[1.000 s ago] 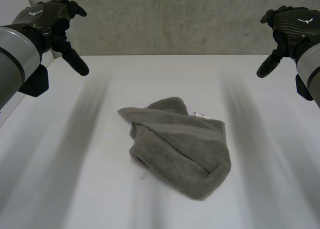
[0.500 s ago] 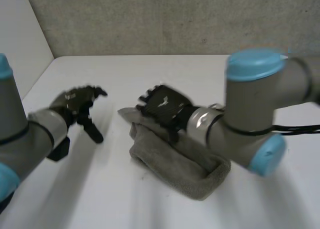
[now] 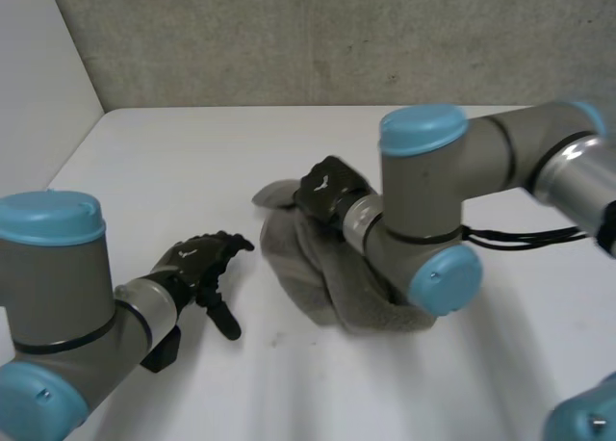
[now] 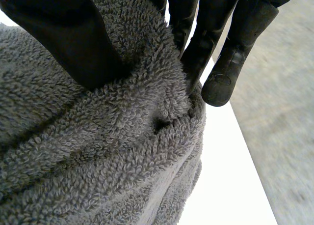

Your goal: Fold the towel.

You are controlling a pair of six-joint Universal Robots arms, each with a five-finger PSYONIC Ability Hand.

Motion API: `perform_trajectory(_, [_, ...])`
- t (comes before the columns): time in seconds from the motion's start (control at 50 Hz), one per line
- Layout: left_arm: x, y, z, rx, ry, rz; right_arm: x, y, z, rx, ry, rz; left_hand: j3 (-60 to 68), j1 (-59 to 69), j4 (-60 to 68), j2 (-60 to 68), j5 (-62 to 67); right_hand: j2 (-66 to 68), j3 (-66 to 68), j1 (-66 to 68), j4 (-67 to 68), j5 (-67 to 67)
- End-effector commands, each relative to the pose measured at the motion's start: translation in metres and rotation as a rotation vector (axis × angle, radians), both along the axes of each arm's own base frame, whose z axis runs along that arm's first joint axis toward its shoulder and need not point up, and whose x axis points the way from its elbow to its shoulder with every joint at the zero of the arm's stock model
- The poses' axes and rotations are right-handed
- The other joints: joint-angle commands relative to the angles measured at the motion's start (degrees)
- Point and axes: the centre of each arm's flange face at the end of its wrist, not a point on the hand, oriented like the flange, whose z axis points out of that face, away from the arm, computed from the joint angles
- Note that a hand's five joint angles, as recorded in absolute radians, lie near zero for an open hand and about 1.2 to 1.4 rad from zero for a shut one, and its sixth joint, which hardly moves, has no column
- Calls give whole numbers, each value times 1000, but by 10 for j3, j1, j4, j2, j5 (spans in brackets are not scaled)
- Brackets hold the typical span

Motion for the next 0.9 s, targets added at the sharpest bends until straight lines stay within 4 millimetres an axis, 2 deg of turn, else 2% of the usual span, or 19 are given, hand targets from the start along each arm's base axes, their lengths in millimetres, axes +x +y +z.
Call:
perform_trajectory(0.02, [-18, -12, 6, -33, 61, -13, -48, -1, 25, 113, -90, -132, 20, -8, 20, 19, 10, 62, 60, 64, 34, 68])
perform_trajectory(0.04, [-26, -14, 7, -43, 72, -26, -48, -1, 25, 114, -90, -132, 20, -8, 20, 19, 10, 62, 60, 64, 34, 68])
perform_trajectory(0.08, [-33, -15, 8, -50, 84, -38, -65, 6, 32, 129, -123, -153, 20, -8, 20, 19, 10, 62, 60, 64, 34, 68])
perform_trajectory(0.14, [-44, -14, 7, -50, 102, -58, -72, 11, 37, 132, -149, -156, 20, -8, 20, 19, 10, 62, 60, 64, 34, 68])
perform_trajectory(0.2, [-57, -10, 7, -55, 114, -91, -84, 21, 50, 127, -215, -153, 18, -10, 18, 17, 9, 62, 60, 64, 34, 68])
perform_trajectory(0.24, [-63, -7, 7, -60, 117, -110, -93, 34, 67, 129, -282, -141, 18, -10, 18, 17, 9, 62, 60, 64, 34, 68])
perform_trajectory(0.3, [-74, -4, 8, -71, 126, -138, -97, 41, 76, 135, -310, -135, 17, -12, 16, 16, 7, 62, 60, 64, 34, 68])
perform_trajectory(0.34, [-79, -2, 9, -77, 130, -152, -102, 54, 83, 155, -341, -117, 17, -12, 16, 16, 7, 62, 60, 64, 34, 68])
perform_trajectory(0.5, [-99, -2, 3, -86, 142, -192, -117, 87, 89, 170, -356, -74, 17, -12, 16, 16, 7, 62, 60, 64, 34, 68])
perform_trajectory(0.64, [-111, 11, -15, -42, 136, -231, -123, 97, 82, 189, -340, -78, 22, -7, 21, 21, 12, 62, 60, 64, 34, 68])
perform_trajectory(0.66, [-114, 15, -19, -33, 132, -243, -123, 97, 81, 190, -339, -80, 45, 17, 45, 44, 35, 62, 60, 64, 34, 68])
perform_trajectory(0.68, [-116, 19, -21, -29, 129, -254, -123, 97, 81, 190, -339, -80, 165, 137, 165, 164, 155, 62, 60, 64, 34, 68])
perform_trajectory(0.7, [-117, 19, -21, -29, 129, -254, -123, 97, 81, 187, -339, -81, 166, 138, 166, 165, 157, 62, 60, 64, 34, 68])
perform_trajectory(0.72, [-118, 20, -21, -31, 129, -256, -124, 94, 82, 178, -342, -85, 428, 400, 428, 427, 418, 62, 60, 64, 34, 68])
perform_trajectory(0.74, [-119, 19, -18, -40, 134, -254, -124, 94, 82, 178, -342, -85, 690, 662, 690, 689, 680, 62, 60, 64, 34, 68])
perform_trajectory(0.82, [-120, 11, -1, -93, 165, -234, -127, 78, 92, 114, -373, -109, 693, 664, 692, 692, 683, 62, 60, 64, 34, 68])
perform_trajectory(0.84, [-118, 1, 20, -155, 195, -197, -127, 78, 92, 113, -374, -109, 693, 664, 692, 692, 683, 62, 60, 64, 34, 68])
perform_trajectory(0.86, [-118, 1, 20, -156, 196, -197, -127, 71, 99, 66, -400, -106, 693, 664, 692, 692, 683, 62, 60, 64, 34, 68])
perform_trajectory(0.9, [-100, -31, 75, -309, 265, -62, -125, 63, 106, 4, -436, -96, 693, 664, 692, 692, 683, 62, 60, 64, 34, 68])
